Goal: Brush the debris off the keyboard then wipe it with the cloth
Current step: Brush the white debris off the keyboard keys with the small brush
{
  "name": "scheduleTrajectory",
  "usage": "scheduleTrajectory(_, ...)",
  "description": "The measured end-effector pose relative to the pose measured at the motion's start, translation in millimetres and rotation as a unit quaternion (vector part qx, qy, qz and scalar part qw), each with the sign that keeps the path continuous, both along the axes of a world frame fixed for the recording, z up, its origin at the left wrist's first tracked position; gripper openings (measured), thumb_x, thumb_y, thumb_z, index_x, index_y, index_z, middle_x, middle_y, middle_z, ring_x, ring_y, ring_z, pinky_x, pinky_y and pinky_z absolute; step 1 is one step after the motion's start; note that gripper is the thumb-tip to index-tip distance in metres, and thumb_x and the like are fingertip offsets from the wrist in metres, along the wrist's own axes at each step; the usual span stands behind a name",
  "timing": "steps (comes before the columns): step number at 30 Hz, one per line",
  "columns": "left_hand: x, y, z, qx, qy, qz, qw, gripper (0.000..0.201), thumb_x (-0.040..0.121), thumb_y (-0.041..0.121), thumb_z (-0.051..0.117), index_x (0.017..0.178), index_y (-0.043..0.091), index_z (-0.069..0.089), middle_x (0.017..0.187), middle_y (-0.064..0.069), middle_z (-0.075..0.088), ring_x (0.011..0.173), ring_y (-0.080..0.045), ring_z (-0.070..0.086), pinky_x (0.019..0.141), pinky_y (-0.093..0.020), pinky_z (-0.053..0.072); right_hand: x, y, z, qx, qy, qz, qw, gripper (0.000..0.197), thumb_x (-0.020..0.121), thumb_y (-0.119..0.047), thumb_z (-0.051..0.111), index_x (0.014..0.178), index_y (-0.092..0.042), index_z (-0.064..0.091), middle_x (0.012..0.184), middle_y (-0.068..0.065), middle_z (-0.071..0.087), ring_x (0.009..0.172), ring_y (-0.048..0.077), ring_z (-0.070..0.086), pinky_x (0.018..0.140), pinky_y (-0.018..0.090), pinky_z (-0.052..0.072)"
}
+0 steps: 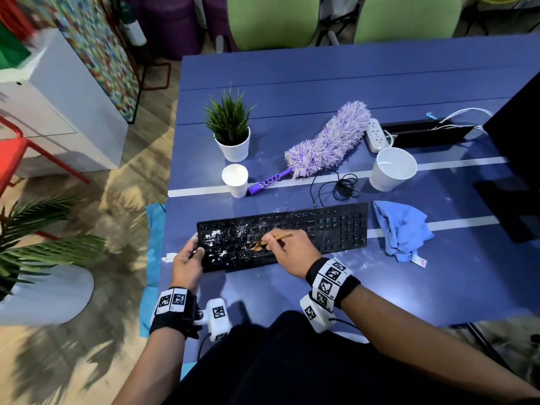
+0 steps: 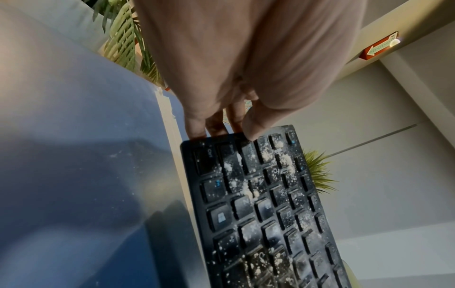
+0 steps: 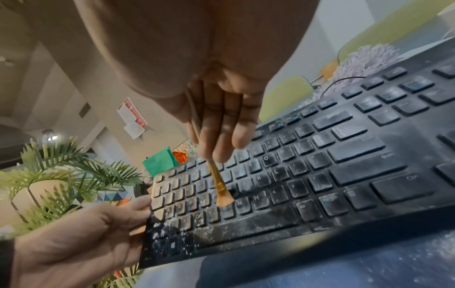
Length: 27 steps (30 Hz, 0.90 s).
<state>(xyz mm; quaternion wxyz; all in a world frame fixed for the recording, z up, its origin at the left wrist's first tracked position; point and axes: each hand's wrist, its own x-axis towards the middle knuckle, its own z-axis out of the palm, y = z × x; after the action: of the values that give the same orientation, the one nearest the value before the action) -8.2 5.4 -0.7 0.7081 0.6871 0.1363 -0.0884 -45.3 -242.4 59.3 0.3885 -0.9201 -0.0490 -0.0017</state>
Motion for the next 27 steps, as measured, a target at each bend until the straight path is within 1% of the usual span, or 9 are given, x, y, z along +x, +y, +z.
scheduleTrajectory(3, -1.4, -1.1, 0.2, -0.002, 0.0, -0.002, 1.0, 0.047, 0.096, -0.014, 0.037, 0.117, 0.021, 0.061, 0.098, 0.015, 0.073, 0.102, -0.013, 0.059, 0.095, -0.026, 0.047, 1.1, -3.3, -2.4, 0.017, -0.021, -0.053, 0.998, 0.034, 0.098, -0.036, 0.041, 0.098, -0.018, 0.07, 0.084, 0.002, 0.074, 0.077, 0.02, 0.068, 0.075, 0.032, 0.054)
scheduleTrajectory(6, -1.8, 1.8, -5.4, -0.011, 0.009, 0.006, 1.0, 0.046, 0.097, -0.014, 0.037, 0.123, 0.017, 0.059, 0.106, 0.008, 0.07, 0.111, -0.02, 0.056, 0.107, -0.042, 0.04, 1.0, -7.2, 0.2, 0.022, 0.037, -0.024, 0.999, 0.032, 0.098, -0.038, 0.044, 0.097, -0.02, 0.071, 0.079, 0.002, 0.074, 0.074, 0.017, 0.069, 0.074, 0.033, 0.056)
scheduleTrajectory(9, -0.7, 3.1, -10.0, -0.012, 0.012, 0.012, 1.0, 0.045, 0.097, -0.013, 0.037, 0.126, 0.015, 0.058, 0.111, 0.001, 0.069, 0.112, -0.021, 0.056, 0.112, -0.048, 0.036, -0.2, -15.9, 5.8, 0.062, 0.058, -0.051, 0.995, 0.029, 0.098, -0.03, 0.048, 0.093, -0.017, 0.073, 0.077, 0.001, 0.075, 0.073, 0.007, 0.07, 0.077, 0.025, 0.056)
scheduleTrajectory(11, -0.7, 2.2, -9.2, -0.015, 0.011, 0.011, 1.0, 0.046, 0.097, -0.013, 0.037, 0.128, 0.013, 0.058, 0.113, -0.003, 0.068, 0.112, -0.021, 0.056, 0.112, -0.046, 0.038, -0.2, -24.6, 0.4, 0.025, 0.071, -0.077, 0.994, 0.038, 0.096, -0.039, 0.043, 0.085, -0.017, 0.072, 0.071, 0.001, 0.074, 0.072, 0.012, 0.07, 0.076, 0.027, 0.055)
scheduleTrajectory(14, -0.4, 1.5, -7.2, -0.017, 0.008, 0.004, 1.0, 0.044, 0.097, -0.013, 0.038, 0.131, 0.007, 0.056, 0.099, 0.013, 0.074, 0.104, -0.017, 0.06, 0.103, -0.04, 0.043, -5.5, -32.9, -12.6, -0.075, 0.107, -0.088, 0.988, 0.06, 0.088, -0.054, 0.027, 0.074, -0.014, 0.068, 0.063, 0.005, 0.069, 0.066, 0.022, 0.067, 0.071, 0.034, 0.055)
scheduleTrajectory(16, 0.1, 0.8, -7.3, -0.013, 0.008, -0.001, 1.0, 0.044, 0.097, -0.013, 0.038, 0.132, 0.007, 0.056, 0.096, 0.016, 0.074, 0.101, -0.015, 0.06, 0.101, -0.038, 0.044, -10.1, -33.6, -14.8, -0.094, 0.094, -0.087, 0.987, 0.06, 0.09, -0.052, 0.026, 0.074, -0.012, 0.067, 0.063, 0.007, 0.068, 0.066, 0.026, 0.065, 0.068, 0.035, 0.052)
scheduleTrajectory(20, -0.6, 0.1, -5.5, -0.007, -0.002, -0.014, 1.0, 0.047, 0.097, -0.013, 0.037, 0.12, 0.021, 0.061, 0.095, 0.016, 0.074, 0.096, -0.01, 0.062, 0.091, -0.027, 0.048, -15.9, -19.3, -11.9, -0.048, 0.058, -0.017, 0.997, 0.044, 0.097, -0.04, 0.037, 0.089, -0.013, 0.072, 0.078, 0.006, 0.074, 0.073, 0.024, 0.07, 0.073, 0.033, 0.054)
scheduleTrajectory(24, 0.8, 0.4, -7.9, -0.021, -0.007, -0.015, 1.0, 0.046, 0.097, -0.013, 0.037, 0.122, 0.018, 0.061, 0.099, 0.014, 0.074, 0.108, -0.022, 0.057, 0.104, -0.044, 0.042, -13.2, -14.3, -12.3, -0.045, 0.045, -0.047, 0.997, 0.056, 0.092, -0.052, 0.025, 0.09, -0.018, 0.069, 0.073, 0.004, 0.074, 0.07, 0.022, 0.069, 0.071, 0.034, 0.055)
scheduleTrajectory(27, 0.1, -0.9, -5.9, -0.013, -0.016, -0.012, 1.0, 0.049, 0.096, -0.015, 0.037, 0.116, 0.021, 0.064, 0.1, 0.016, 0.074, 0.109, -0.021, 0.056, 0.108, -0.047, 0.037, -13.5, -18.7, -9.2, -0.072, 0.036, -0.074, 0.994, 0.057, 0.092, -0.05, 0.022, 0.087, -0.016, 0.066, 0.071, 0.007, 0.071, 0.071, 0.028, 0.067, 0.07, 0.036, 0.053)
